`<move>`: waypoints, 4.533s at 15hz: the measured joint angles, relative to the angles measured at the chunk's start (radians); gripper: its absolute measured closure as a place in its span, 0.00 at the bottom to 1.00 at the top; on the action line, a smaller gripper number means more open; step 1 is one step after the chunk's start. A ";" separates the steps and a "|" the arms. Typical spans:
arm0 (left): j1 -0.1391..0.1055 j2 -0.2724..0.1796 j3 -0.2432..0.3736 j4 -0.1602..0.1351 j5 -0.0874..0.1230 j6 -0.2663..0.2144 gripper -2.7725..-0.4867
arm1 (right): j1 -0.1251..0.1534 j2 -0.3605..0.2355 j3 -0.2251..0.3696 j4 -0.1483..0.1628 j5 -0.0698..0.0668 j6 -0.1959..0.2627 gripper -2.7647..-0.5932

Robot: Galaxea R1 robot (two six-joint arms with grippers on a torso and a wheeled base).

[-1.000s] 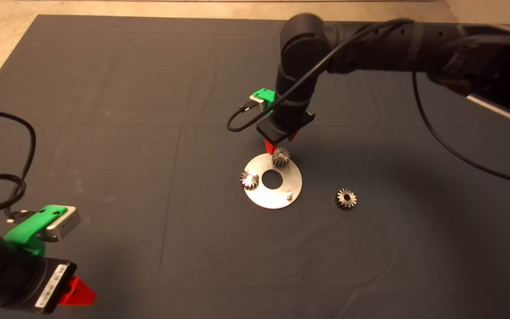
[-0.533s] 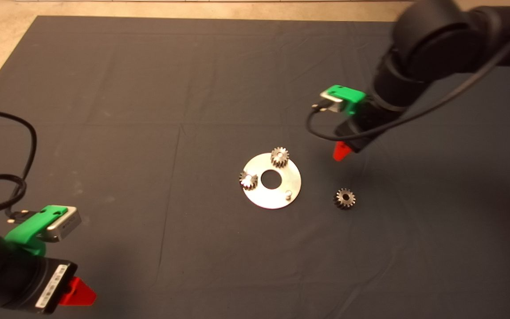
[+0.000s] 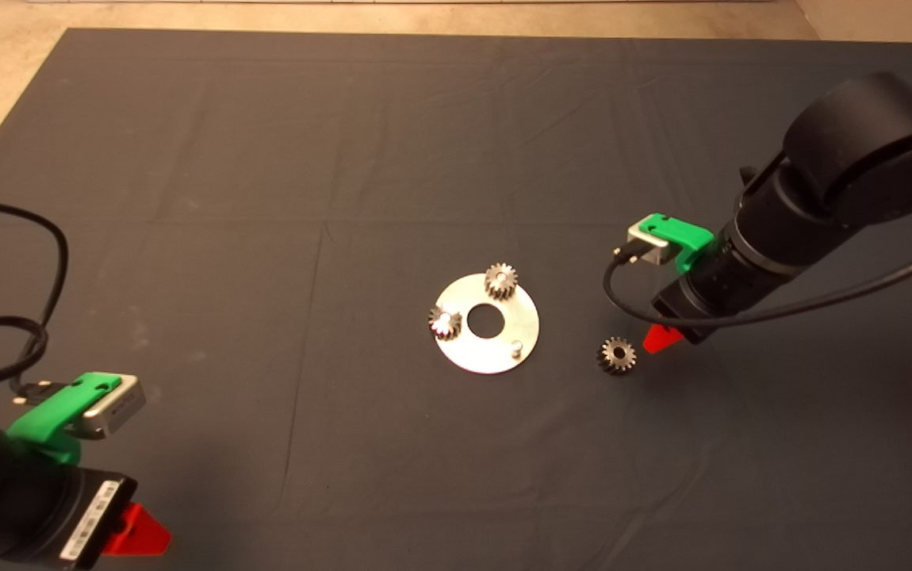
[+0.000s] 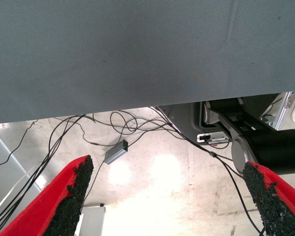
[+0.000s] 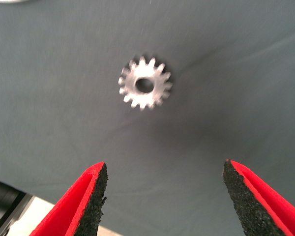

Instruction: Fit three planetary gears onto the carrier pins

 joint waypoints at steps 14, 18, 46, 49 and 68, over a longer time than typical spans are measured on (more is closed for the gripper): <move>0.000 0.000 0.000 -0.014 0.000 0.000 0.26 | -0.079 0.029 0.015 -0.013 0.002 0.029 0.48; -0.003 0.000 0.001 -0.016 0.000 0.000 0.26 | -0.085 0.052 -0.011 -0.039 0.002 0.029 0.48; -0.011 -0.028 0.006 -0.024 0.000 0.022 0.26 | -0.165 0.040 -0.036 -0.218 0.001 -0.125 0.48; -0.011 -0.028 0.006 -0.027 0.000 0.023 0.26 | -0.179 0.040 -0.036 -0.230 0.001 -0.130 0.48; -0.022 -0.034 0.006 -0.037 0.000 0.026 0.26 | -0.207 0.083 -0.086 -0.271 0.002 -0.136 0.48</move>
